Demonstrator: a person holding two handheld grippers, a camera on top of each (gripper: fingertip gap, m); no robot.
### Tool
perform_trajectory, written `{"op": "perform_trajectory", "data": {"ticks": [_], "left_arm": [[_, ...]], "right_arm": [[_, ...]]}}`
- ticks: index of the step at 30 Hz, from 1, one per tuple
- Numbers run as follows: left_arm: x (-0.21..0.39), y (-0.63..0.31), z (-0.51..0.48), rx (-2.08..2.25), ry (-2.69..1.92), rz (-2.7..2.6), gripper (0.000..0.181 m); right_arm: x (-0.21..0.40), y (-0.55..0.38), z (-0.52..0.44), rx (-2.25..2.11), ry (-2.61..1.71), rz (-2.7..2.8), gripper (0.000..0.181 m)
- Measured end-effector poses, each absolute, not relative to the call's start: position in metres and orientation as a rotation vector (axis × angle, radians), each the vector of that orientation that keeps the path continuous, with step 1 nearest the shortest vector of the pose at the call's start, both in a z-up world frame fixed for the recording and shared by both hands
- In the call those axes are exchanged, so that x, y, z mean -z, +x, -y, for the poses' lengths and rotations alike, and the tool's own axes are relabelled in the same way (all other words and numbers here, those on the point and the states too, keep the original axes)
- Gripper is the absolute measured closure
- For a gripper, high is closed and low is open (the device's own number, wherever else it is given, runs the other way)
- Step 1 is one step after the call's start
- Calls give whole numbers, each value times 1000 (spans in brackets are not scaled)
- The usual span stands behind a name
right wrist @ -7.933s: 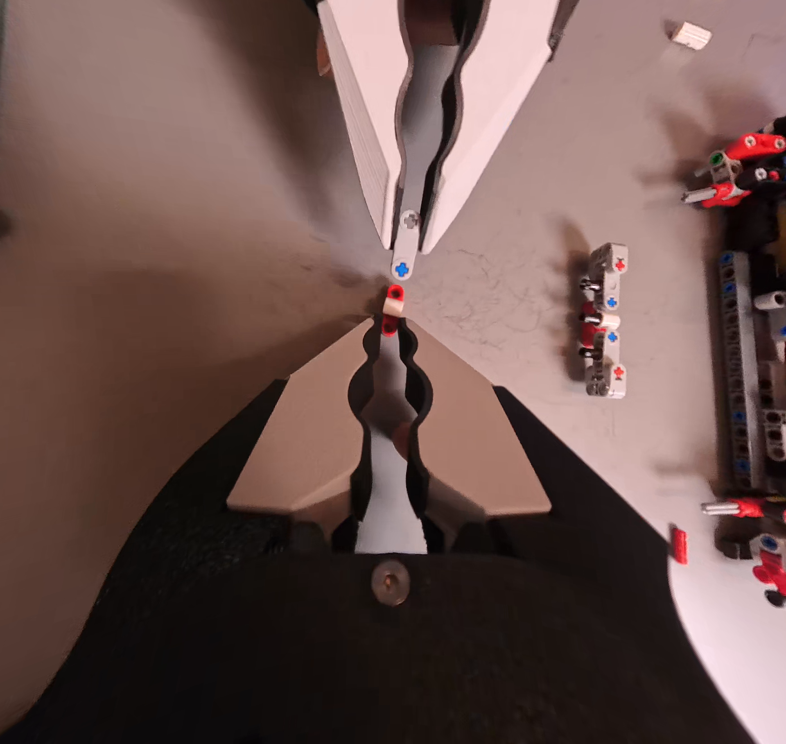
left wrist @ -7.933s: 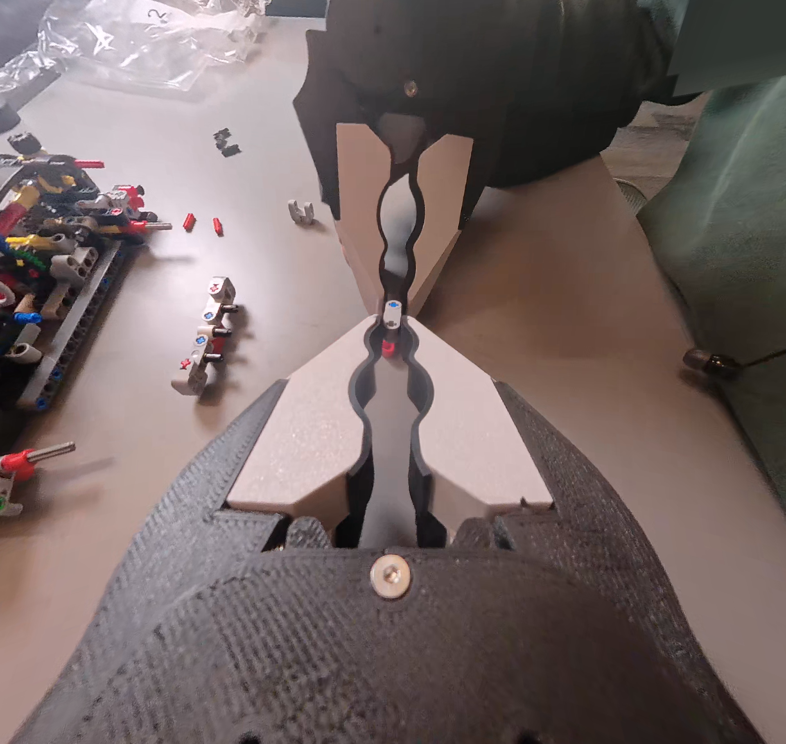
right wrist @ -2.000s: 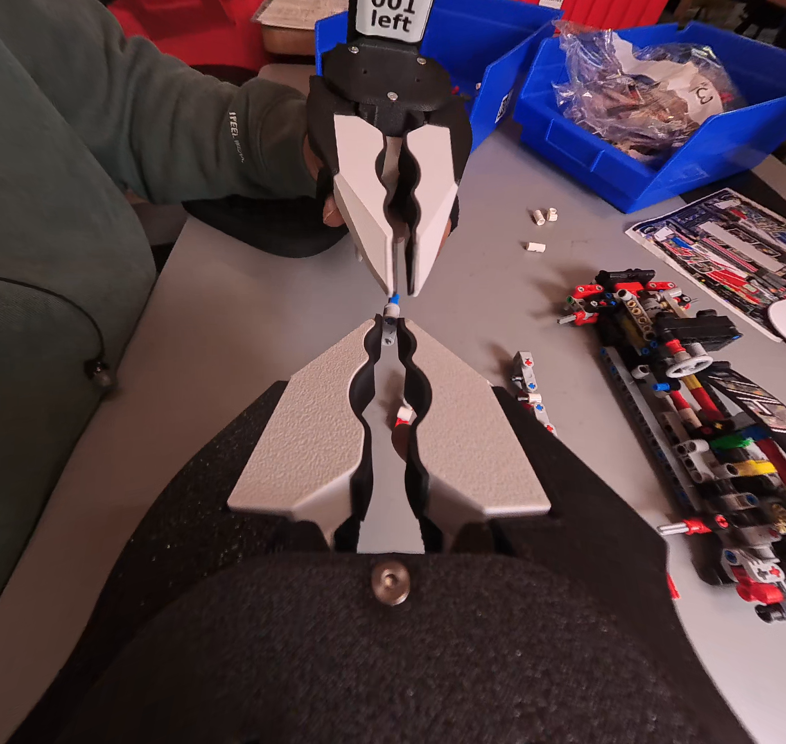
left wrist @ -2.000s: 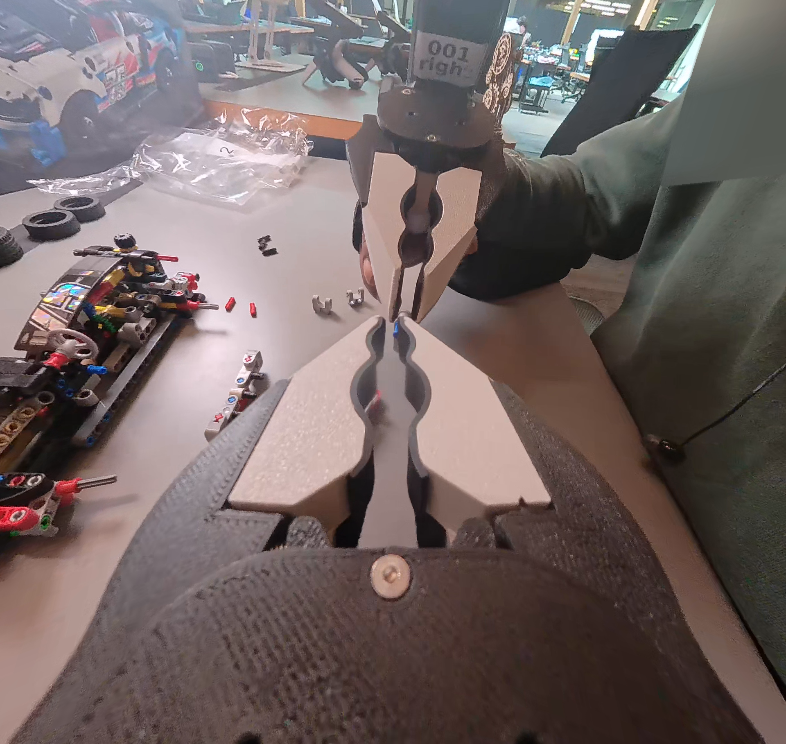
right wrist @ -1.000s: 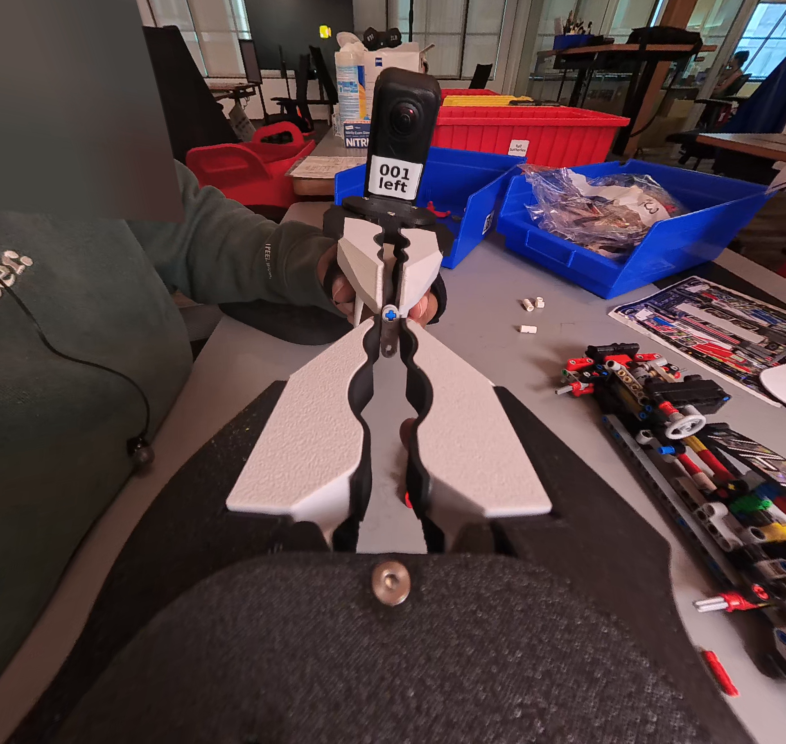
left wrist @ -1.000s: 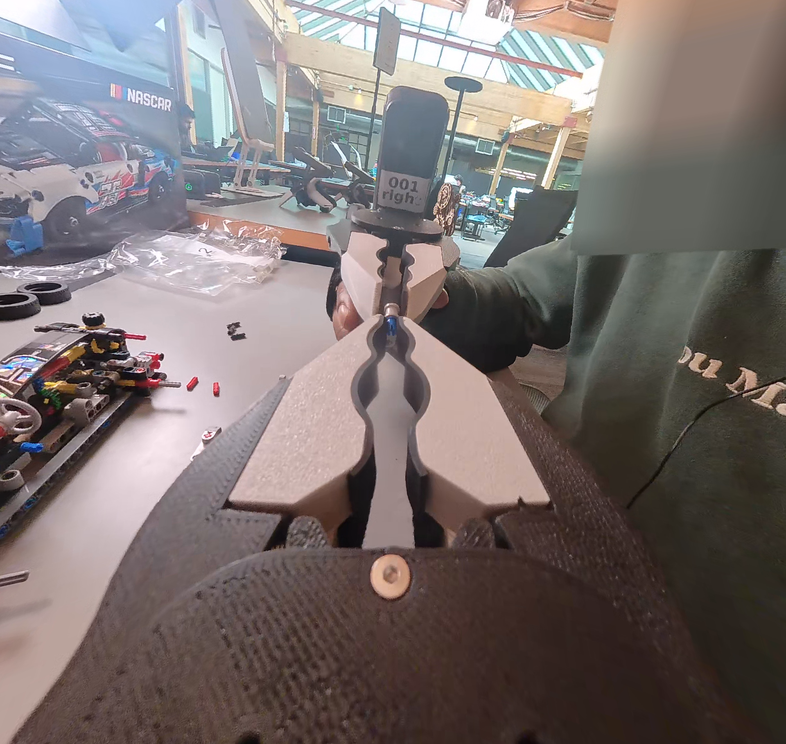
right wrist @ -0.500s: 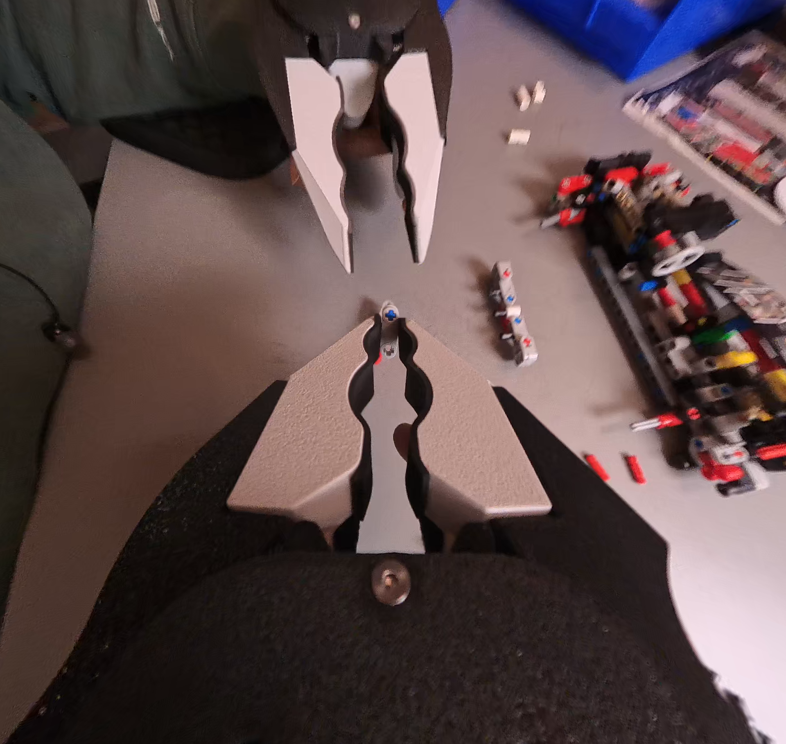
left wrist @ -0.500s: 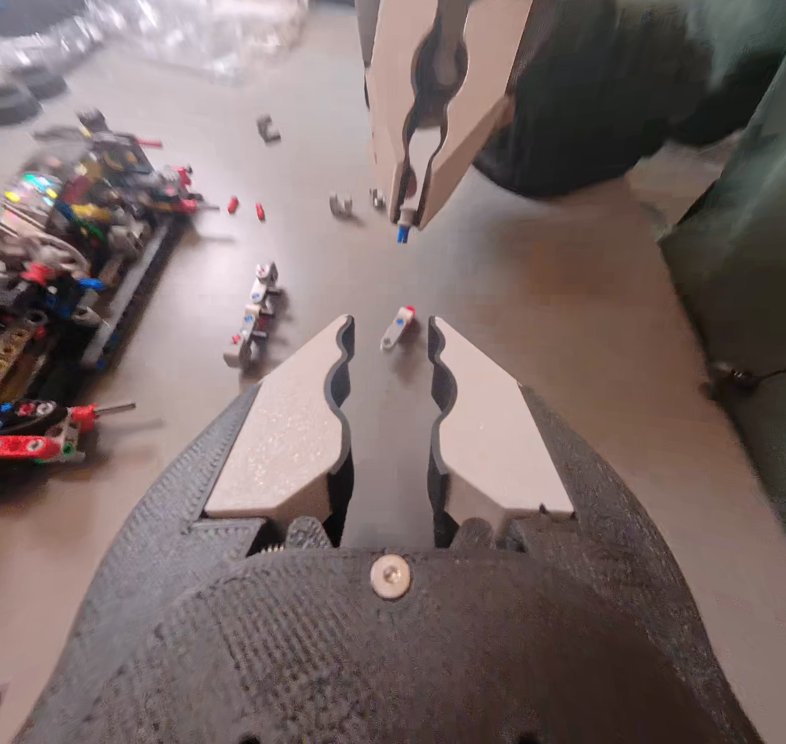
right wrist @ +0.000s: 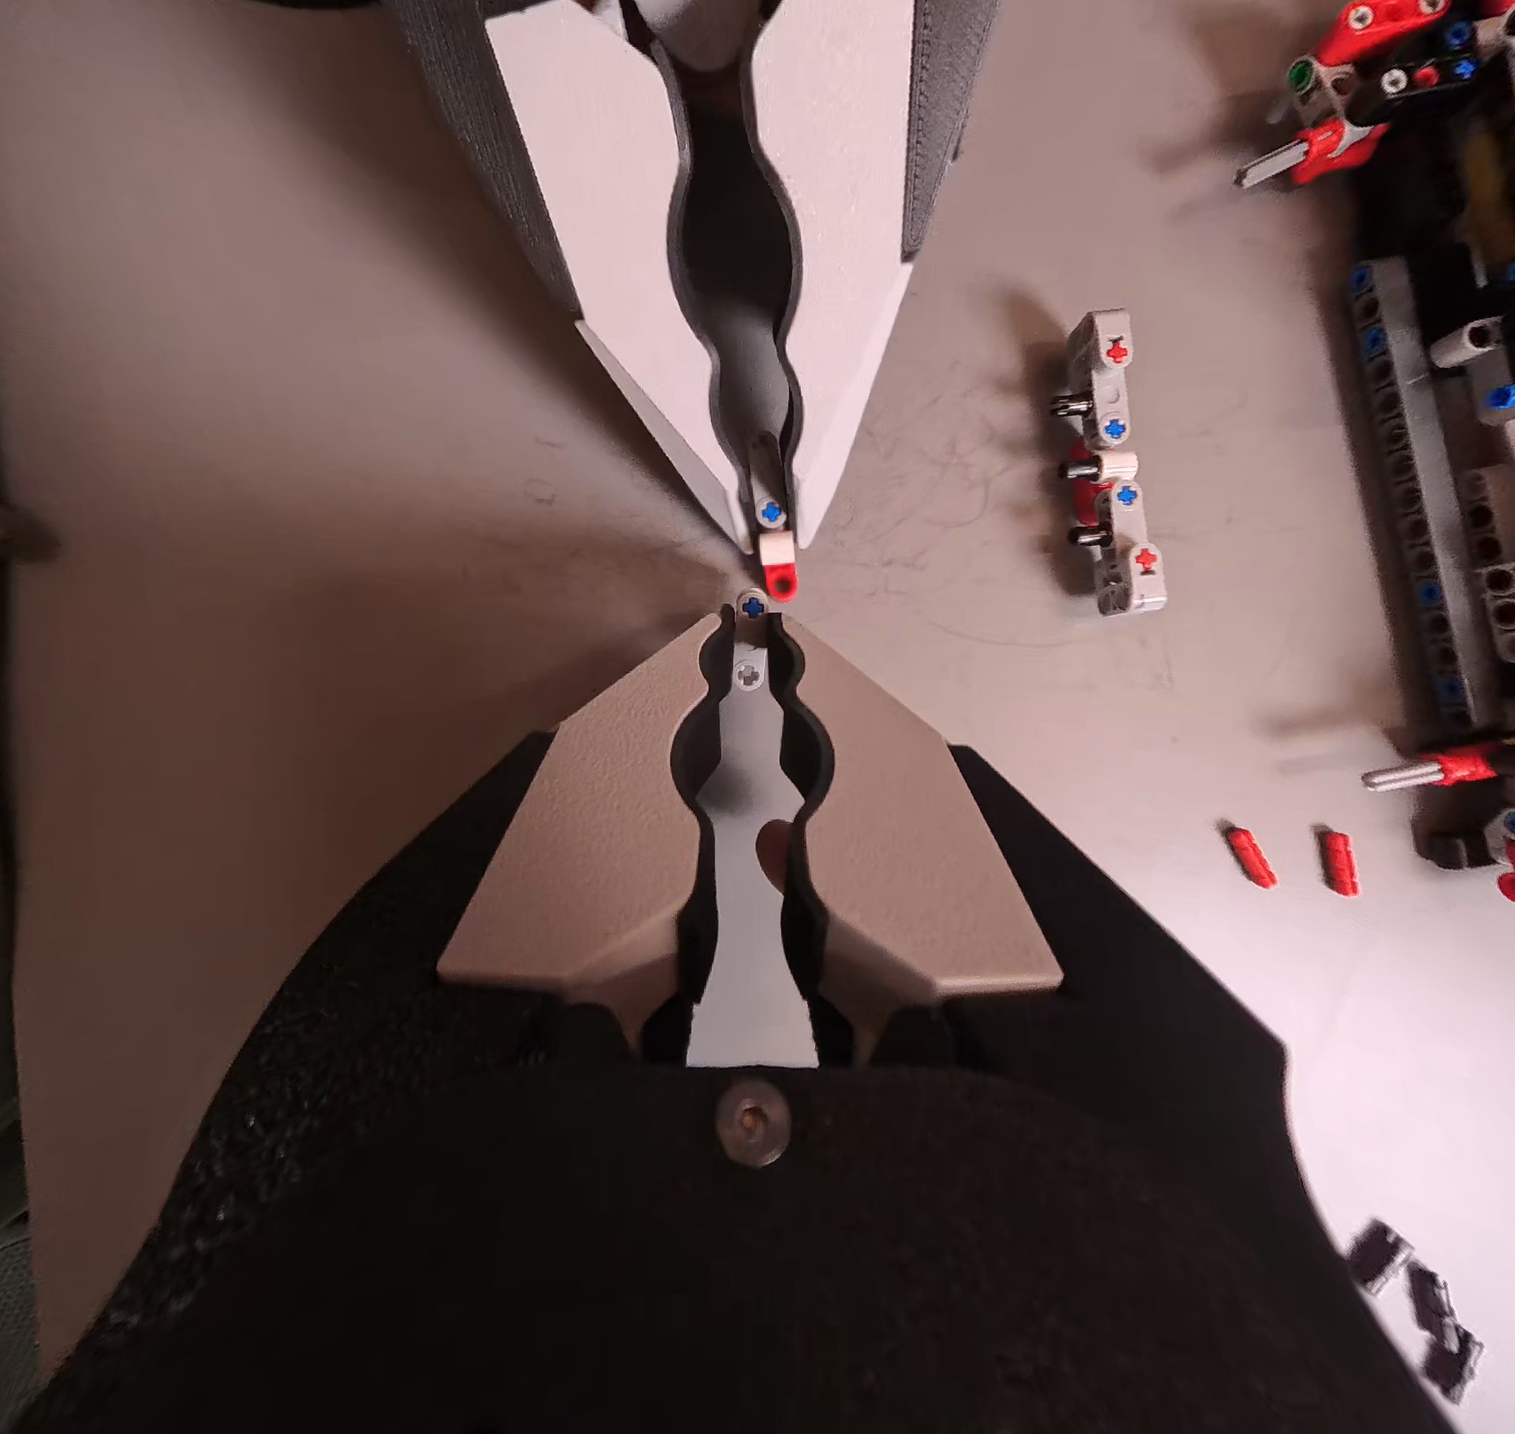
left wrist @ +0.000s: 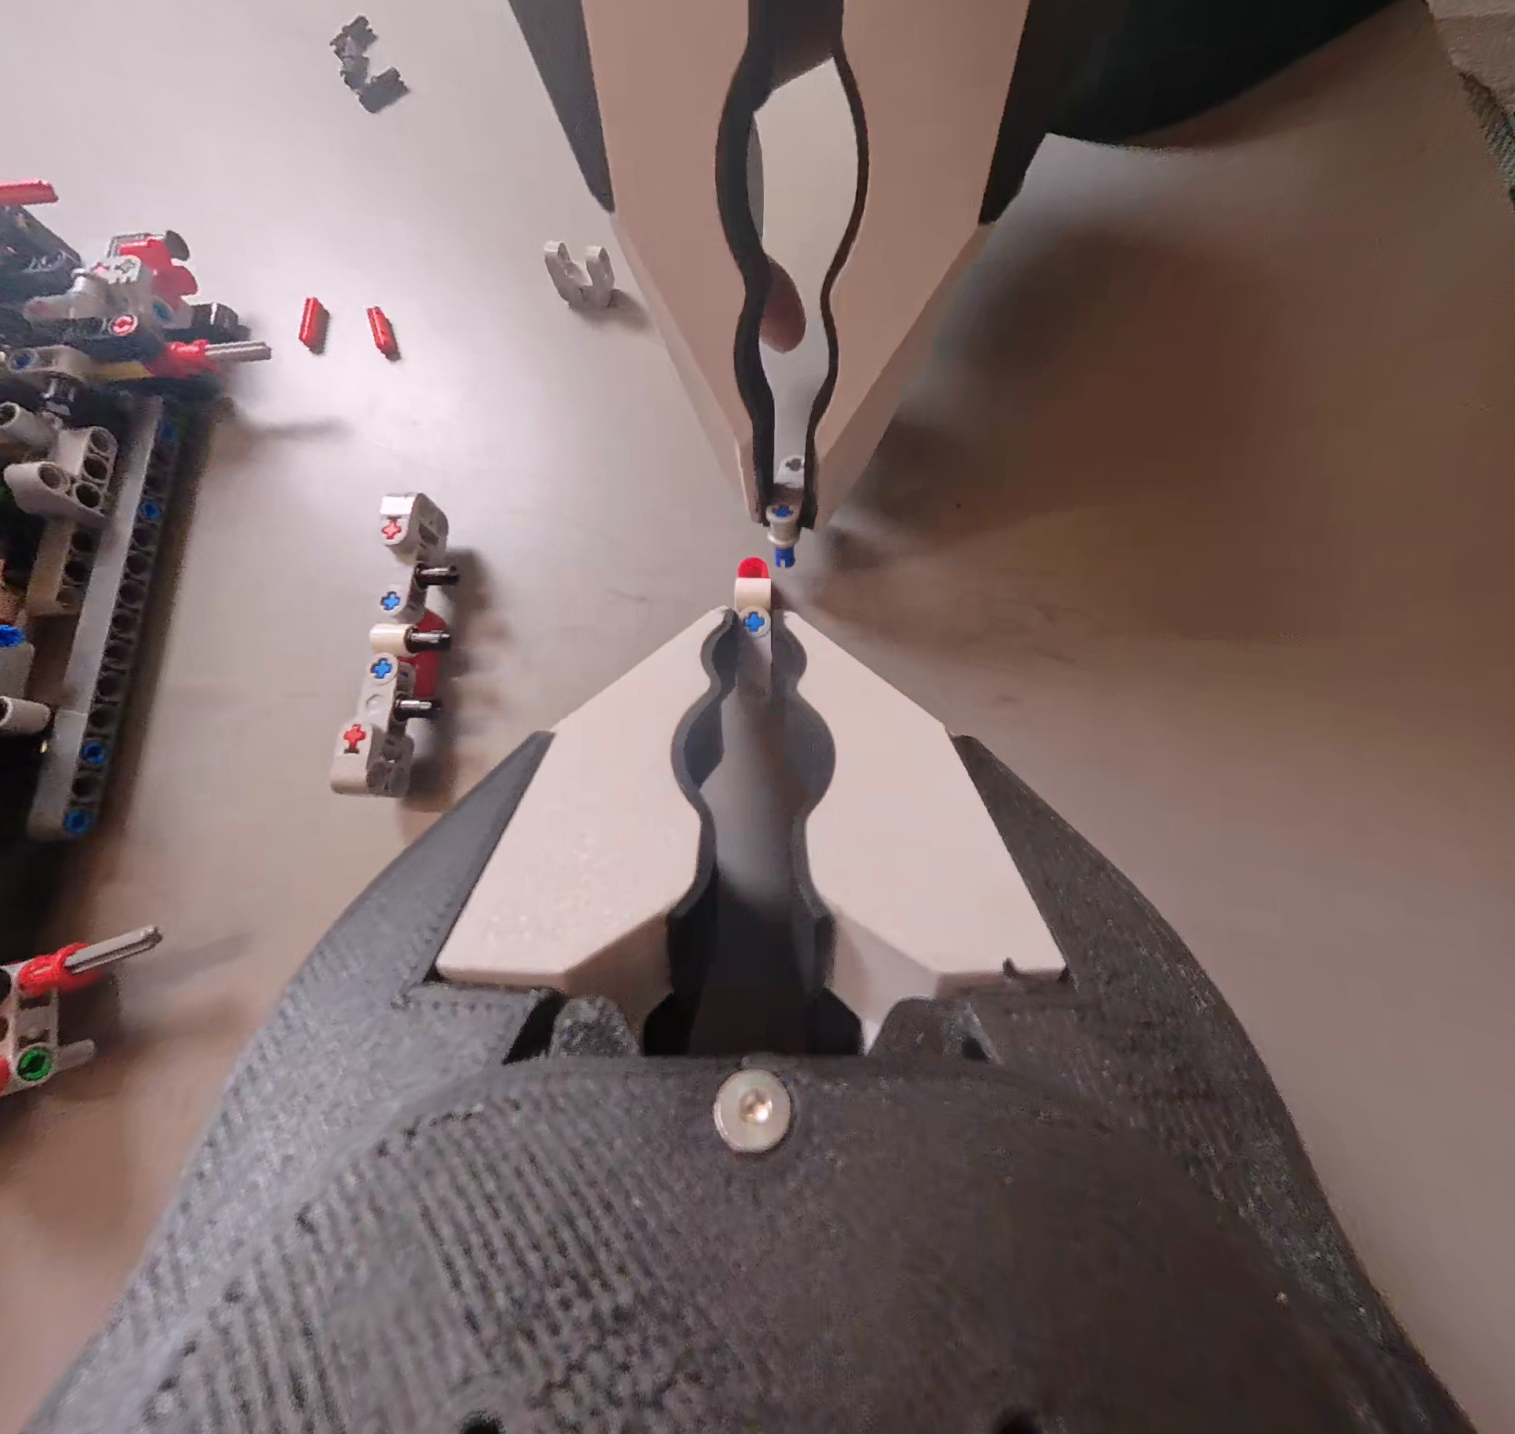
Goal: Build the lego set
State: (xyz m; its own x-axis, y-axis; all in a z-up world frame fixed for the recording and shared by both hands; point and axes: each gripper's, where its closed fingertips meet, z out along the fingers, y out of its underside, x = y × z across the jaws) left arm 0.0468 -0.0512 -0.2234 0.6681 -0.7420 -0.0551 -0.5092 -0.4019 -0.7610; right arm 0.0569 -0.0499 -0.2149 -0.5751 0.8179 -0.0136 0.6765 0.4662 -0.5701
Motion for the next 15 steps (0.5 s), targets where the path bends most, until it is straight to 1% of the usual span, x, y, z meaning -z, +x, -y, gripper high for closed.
{"op": "perform_trajectory", "data": {"ticks": [15], "left_arm": [[223,50,55,393,-2086,-976,176]], "right_arm": [[215,52,49,-647,-1224,2505,176]]}}
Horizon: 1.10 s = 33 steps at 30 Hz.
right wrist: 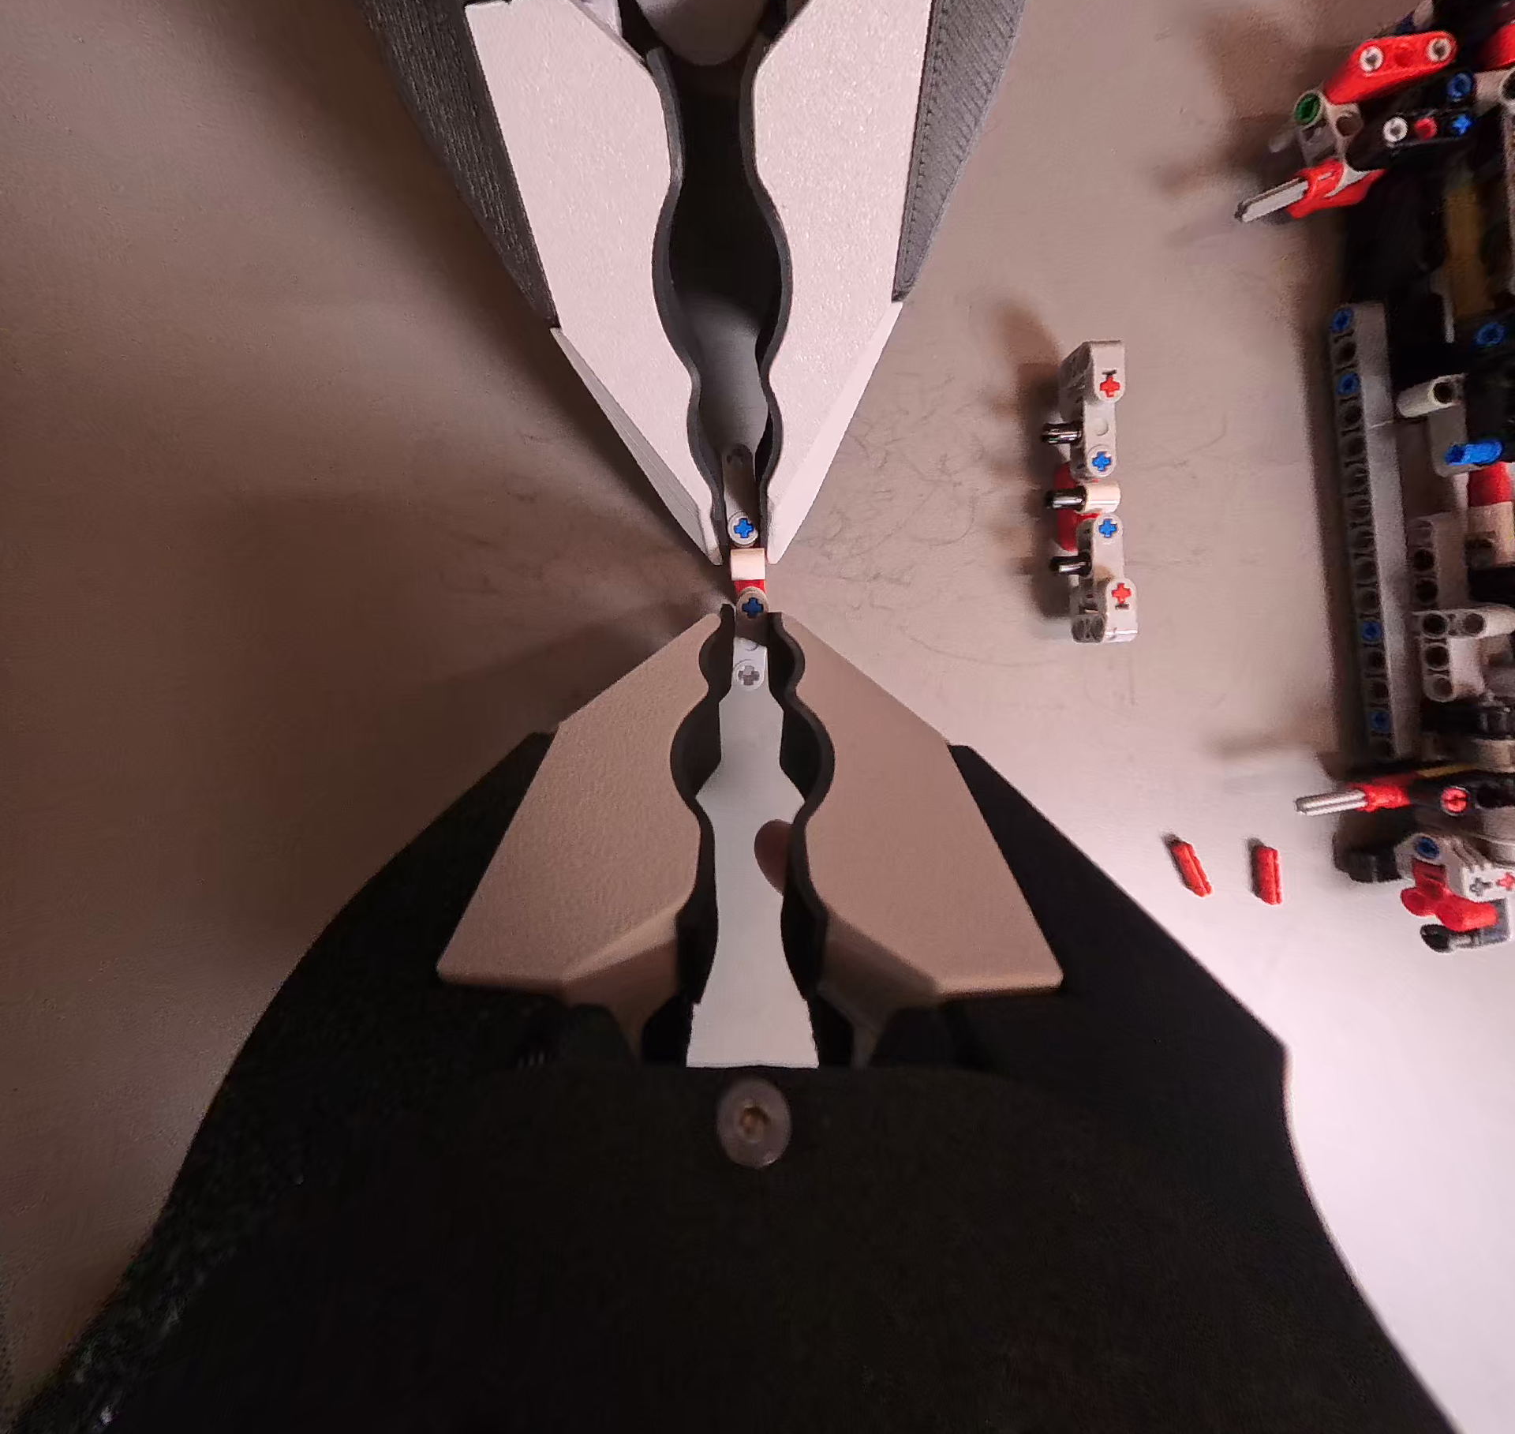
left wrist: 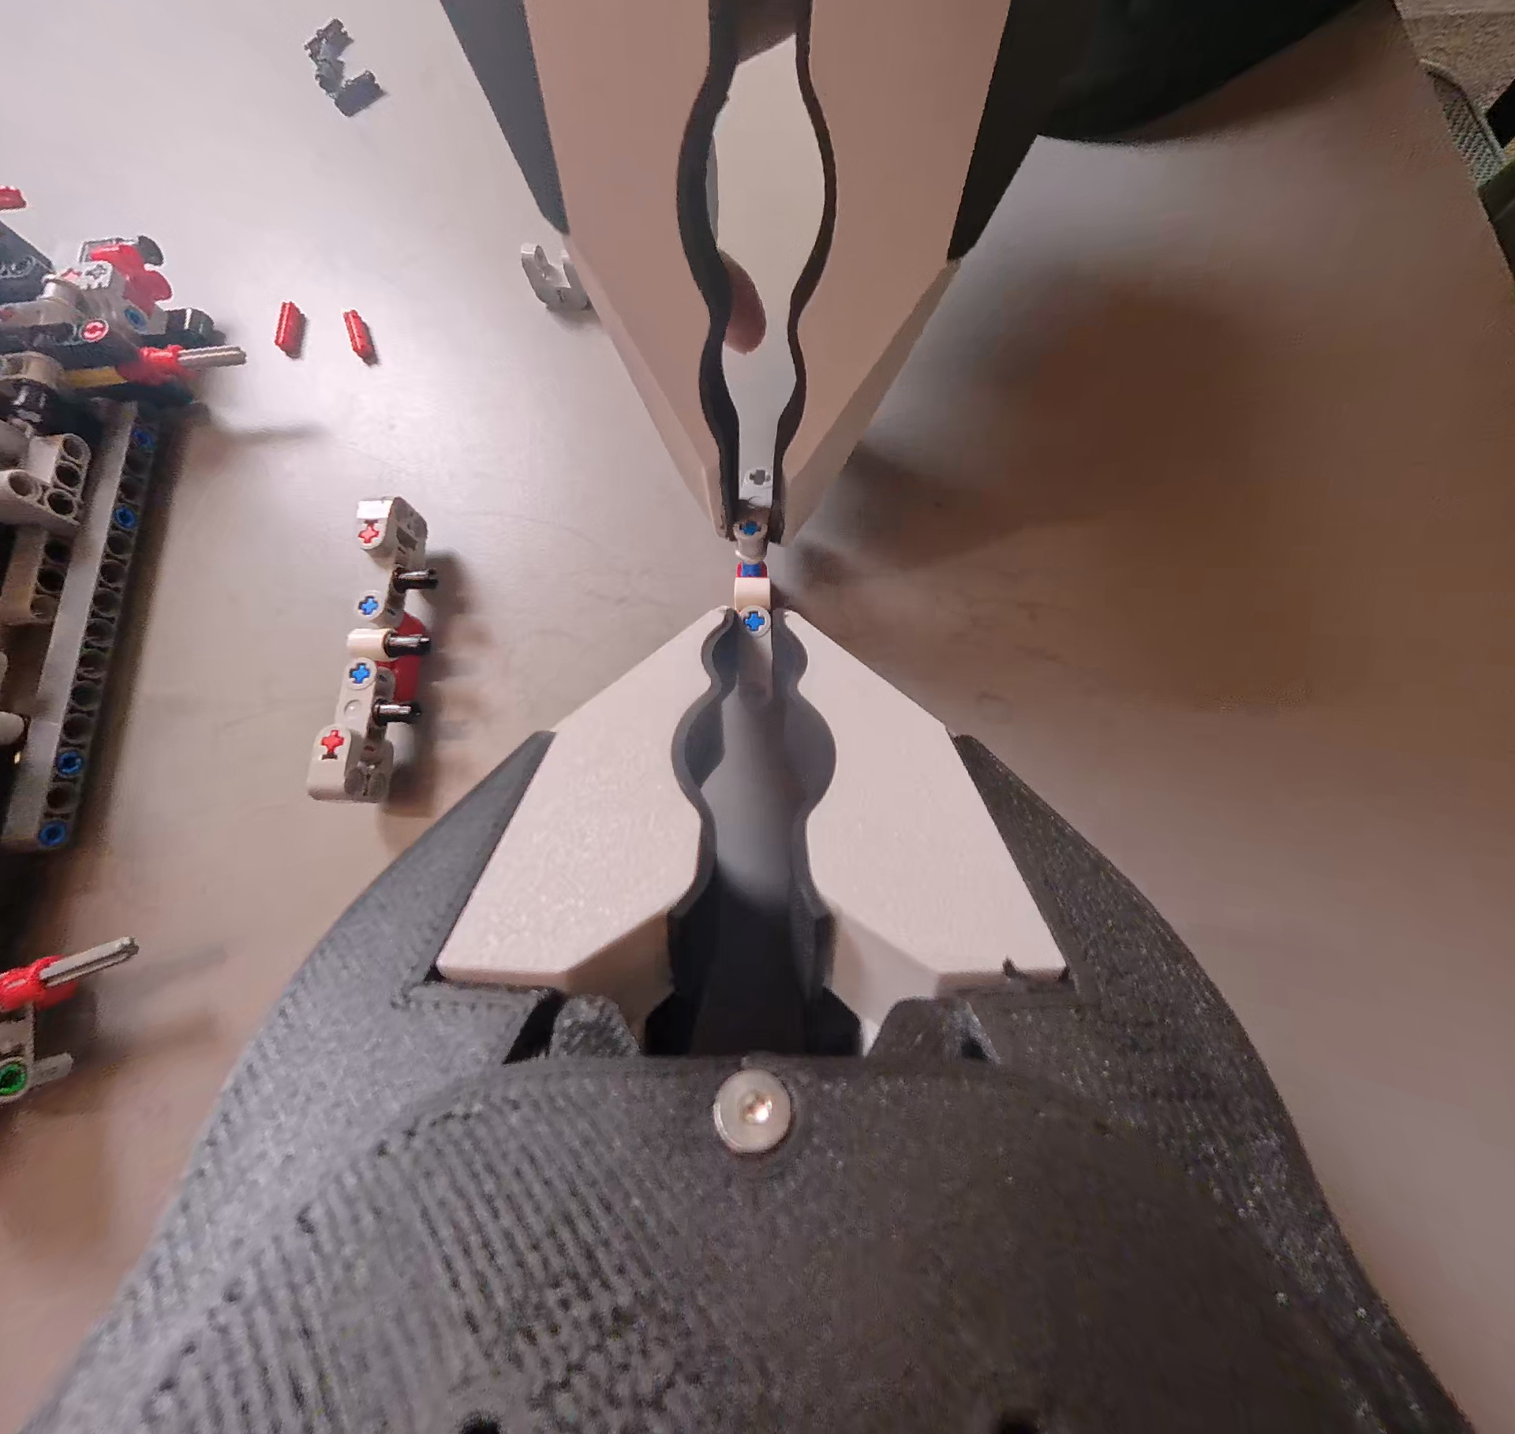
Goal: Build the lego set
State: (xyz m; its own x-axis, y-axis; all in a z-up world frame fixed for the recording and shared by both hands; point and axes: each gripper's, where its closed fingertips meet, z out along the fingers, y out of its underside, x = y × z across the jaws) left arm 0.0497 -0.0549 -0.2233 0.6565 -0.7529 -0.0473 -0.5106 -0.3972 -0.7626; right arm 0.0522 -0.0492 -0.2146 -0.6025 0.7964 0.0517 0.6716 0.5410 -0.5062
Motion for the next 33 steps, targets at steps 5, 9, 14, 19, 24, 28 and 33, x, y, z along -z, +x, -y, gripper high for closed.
{"op": "perform_trajectory", "data": {"ticks": [5,9,14,19,24,28,33], "left_arm": [[223,50,55,400,-2081,-980,176],[223,50,55,404,-2078,-986,176],[223,50,55,418,-2083,-982,176],[223,51,57,458,-2086,-980,176],[223,50,57,468,-2095,-972,175],[222,49,61,513,-2103,-947,175],[222,48,62,499,-2102,-950,176]], "right_arm": [[215,52,49,-549,-1167,2576,176],[215,52,49,-443,-1093,2679,176],[215,52,48,-336,-1002,2790,176],[215,53,51,-321,-897,2875,177],[216,54,51,-325,-910,2882,176],[219,54,52,-320,-916,2855,176],[222,53,52,-327,-952,2825,176]]}}
